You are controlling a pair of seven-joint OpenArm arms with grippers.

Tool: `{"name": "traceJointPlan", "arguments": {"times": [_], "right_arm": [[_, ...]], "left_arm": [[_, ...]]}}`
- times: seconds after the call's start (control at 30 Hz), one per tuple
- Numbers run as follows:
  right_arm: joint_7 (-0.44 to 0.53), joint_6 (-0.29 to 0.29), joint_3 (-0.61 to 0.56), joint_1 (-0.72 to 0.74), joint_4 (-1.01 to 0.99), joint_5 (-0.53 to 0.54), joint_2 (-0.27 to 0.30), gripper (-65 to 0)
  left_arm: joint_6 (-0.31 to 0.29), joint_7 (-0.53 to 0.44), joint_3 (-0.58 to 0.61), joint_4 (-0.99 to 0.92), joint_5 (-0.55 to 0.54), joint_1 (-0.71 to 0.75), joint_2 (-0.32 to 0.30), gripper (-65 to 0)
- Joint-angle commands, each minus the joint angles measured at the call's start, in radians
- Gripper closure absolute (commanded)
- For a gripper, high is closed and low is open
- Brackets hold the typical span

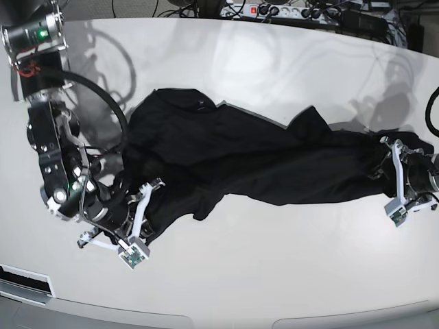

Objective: Layout the t-shirt on the table in an organized manner, then fold the t-shirt properly
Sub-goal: 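Grasp opposite ends of the black shirt with both grippers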

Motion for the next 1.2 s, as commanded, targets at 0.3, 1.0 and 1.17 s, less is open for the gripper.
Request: {"name": "traceJointPlan", "arguments": {"times": [0.3,1.0,1.17], "right_arm": [[-0.059,-0.354,0.111,-0.027,0.101,-0.193,0.061,0.0],[-0.055,-0.312,0.164,-0.027,0.100,-0.189,0.053,0.0],[-0.054,-0.295,0.164,-0.027,0.100,-0.189,0.053,0.0]], "left_arm": [[0.093,-0.016,-0.014,0.009,0.114,-0.018,-0.024,-34.5],[0.439,0.020,-0.057,-0.024,0.345,0.017,0.035,-34.5],[0.378,0.020,-0.198,-0.068,0.177,0.017,0.089,-34.5]]}}
